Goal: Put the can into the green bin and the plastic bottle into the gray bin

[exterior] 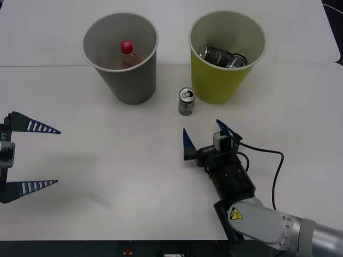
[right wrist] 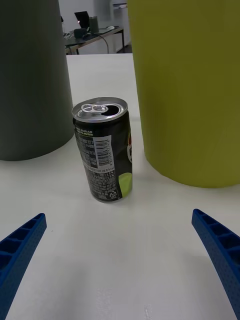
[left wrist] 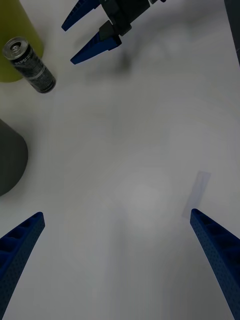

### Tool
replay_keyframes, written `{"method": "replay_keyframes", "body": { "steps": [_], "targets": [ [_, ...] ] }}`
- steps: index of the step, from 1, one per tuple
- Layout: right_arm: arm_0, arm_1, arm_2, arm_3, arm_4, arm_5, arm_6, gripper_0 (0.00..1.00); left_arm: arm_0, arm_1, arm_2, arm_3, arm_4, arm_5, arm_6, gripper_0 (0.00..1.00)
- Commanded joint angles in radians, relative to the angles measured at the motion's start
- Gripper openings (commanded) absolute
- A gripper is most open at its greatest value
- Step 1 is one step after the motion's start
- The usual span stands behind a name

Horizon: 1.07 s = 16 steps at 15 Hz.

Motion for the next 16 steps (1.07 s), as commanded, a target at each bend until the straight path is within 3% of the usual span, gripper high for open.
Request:
{"method": "replay_keyframes", "body": {
  "steps": [1,5,16],
  "targets": [
    [-0.032,0.047,0.000,0.054,0.000,0.000,-0.001,1.00,0.000,0.000,0.000,0.000,0.000,0.000,0.000,1.00],
    [-0.079,0.099,0.000,0.128,-0.003,0.000,-0.004,1.00,0.000,0.000,0.000,0.000,0.000,0.000,0.000,1.00],
    [-0.225,0.216,0.000,0.307,-0.126,-0.014,0.009,1.00,0.000,0.000,0.000,0.000,0.000,0.000,0.000,1.00]
  ]
}}
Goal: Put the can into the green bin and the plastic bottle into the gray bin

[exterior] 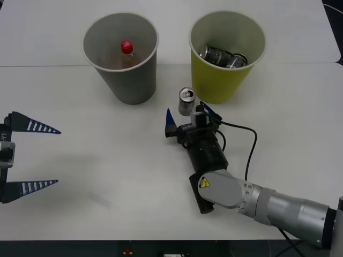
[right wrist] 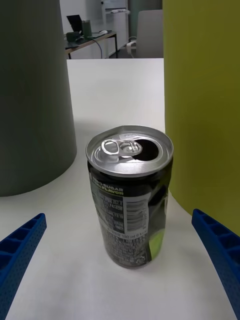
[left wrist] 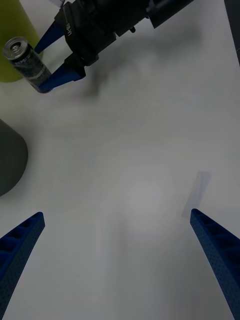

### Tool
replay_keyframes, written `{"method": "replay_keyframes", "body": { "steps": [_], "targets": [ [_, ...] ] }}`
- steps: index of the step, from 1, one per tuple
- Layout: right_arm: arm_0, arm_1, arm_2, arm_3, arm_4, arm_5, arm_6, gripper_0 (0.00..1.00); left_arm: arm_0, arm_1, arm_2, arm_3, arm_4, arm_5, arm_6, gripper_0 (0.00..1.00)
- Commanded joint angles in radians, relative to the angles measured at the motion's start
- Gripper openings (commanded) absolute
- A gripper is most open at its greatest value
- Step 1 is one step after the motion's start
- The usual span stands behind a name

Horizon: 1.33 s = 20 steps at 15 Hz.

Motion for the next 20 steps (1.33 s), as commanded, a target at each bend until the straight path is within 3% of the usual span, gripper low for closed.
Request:
{"method": "replay_keyframes", "body": {
  "steps": [1,7,13,14,15,16,17,20],
  "targets": [
    [-0.037,0.018,0.000,0.034,-0.037,-0.013,0.004,1.00,0.000,0.000,0.000,0.000,0.000,0.000,0.000,1.00],
    [-0.080,0.022,-0.002,0.039,-0.120,-0.037,0.029,1.00,0.000,0.000,0.000,0.000,0.000,0.000,0.000,1.00],
    [-0.080,0.021,-0.002,0.039,-0.124,-0.046,0.037,1.00,0.000,0.000,0.000,0.000,0.000,0.000,0.000,1.00],
    [-0.080,0.019,-0.002,0.039,-0.126,-0.053,0.040,0.71,0.000,0.000,0.000,0.000,0.000,0.000,0.000,1.00],
    [-0.080,0.019,0.000,0.039,-0.126,-0.056,0.041,0.34,0.000,0.000,0.000,0.000,0.000,0.000,0.000,1.00],
    [-0.080,0.019,-0.002,0.039,-0.127,-0.056,0.041,0.07,0.000,0.000,0.000,0.000,0.000,0.000,0.000,1.00],
    [-0.080,0.019,-0.002,0.039,-0.127,-0.056,0.041,0.00,0.000,0.000,0.000,0.000,0.000,0.000,0.000,1.00],
    [-0.080,0.018,0.000,0.039,-0.127,-0.057,0.041,0.00,0.000,0.000,0.000,0.000,0.000,0.000,0.000,1.00]
  ]
}}
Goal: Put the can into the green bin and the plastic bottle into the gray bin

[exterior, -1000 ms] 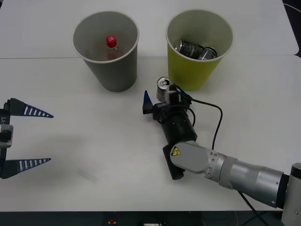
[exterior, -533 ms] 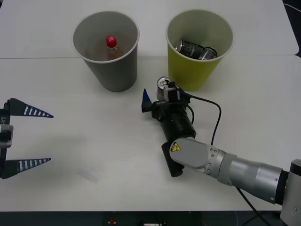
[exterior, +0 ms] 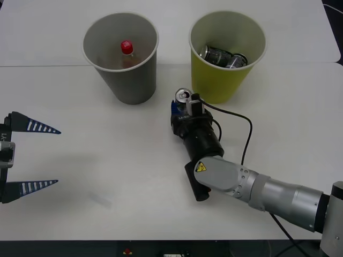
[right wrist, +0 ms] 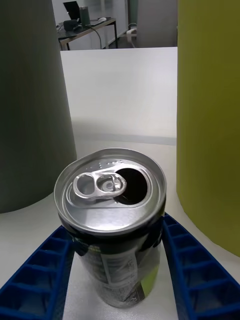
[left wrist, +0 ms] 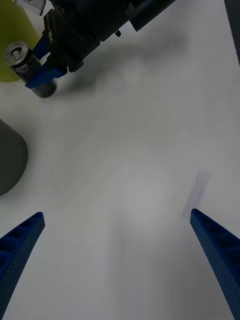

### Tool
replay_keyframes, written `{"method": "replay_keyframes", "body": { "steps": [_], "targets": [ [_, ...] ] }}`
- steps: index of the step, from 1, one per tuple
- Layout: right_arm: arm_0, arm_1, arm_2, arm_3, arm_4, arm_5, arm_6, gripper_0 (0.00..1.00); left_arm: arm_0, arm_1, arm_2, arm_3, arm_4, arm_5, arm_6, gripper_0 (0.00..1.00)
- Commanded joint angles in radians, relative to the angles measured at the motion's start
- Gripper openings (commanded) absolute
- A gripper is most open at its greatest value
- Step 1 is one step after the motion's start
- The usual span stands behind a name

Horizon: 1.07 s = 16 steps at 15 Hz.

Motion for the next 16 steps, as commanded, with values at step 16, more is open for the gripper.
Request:
{"method": "replay_keyframes", "body": {
  "steps": [16],
  "targets": [
    [0.137,-0.229,-0.006,-0.351,0.064,-0.003,0.019,0.00,0.000,0.000,0.000,0.000,0.000,0.000,0.000,1.00]
  ]
}}
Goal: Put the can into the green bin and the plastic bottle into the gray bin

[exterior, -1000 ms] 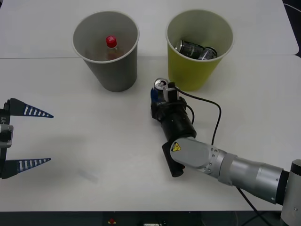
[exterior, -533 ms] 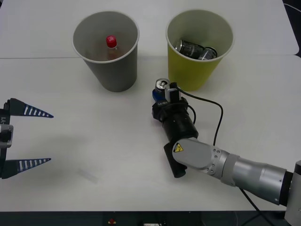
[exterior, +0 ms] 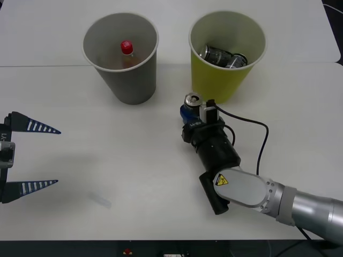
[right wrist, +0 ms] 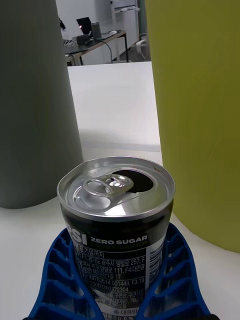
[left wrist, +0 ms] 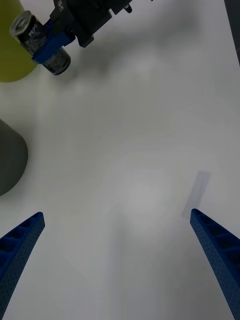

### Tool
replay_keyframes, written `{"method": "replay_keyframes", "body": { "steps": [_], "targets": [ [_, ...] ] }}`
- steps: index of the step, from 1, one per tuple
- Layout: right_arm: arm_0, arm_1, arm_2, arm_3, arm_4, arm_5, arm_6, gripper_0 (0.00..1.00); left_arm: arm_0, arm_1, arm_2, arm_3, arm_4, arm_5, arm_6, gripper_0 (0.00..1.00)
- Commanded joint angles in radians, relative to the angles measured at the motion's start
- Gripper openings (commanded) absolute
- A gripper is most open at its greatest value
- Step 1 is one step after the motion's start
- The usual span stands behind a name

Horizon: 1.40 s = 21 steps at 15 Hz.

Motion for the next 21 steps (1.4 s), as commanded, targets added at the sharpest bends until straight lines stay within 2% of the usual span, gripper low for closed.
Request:
{"method": "replay_keyframes", "body": {
  "steps": [1,8,12,15,18,21],
  "targets": [
    [0.038,-0.072,-0.013,-0.094,0.021,-0.036,0.016,0.00,0.000,0.000,0.000,0.000,0.000,0.000,0.000,1.00],
    [0.248,-0.250,-0.269,-0.340,0.166,-0.402,0.069,0.00,0.000,0.000,0.000,0.000,0.000,0.000,0.000,1.00],
    [0.378,-0.312,-0.519,-0.442,0.257,-0.734,0.083,0.00,0.000,0.000,0.000,0.000,0.000,0.000,0.000,1.00],
    [0.473,-0.326,-0.709,-0.508,0.254,-0.951,0.066,0.00,0.000,0.000,0.000,0.000,0.000,0.000,0.000,1.00],
    [0.539,-0.327,-0.895,-0.550,0.216,-1.163,0.043,0.00,0.000,0.000,0.000,0.000,0.000,0.000,0.000,1.00],
    [0.584,-0.327,-1.068,-0.599,0.225,-1.369,-0.064,0.00,0.000,0.000,0.000,0.000,0.000,0.000,0.000,1.00]
  ]
}}
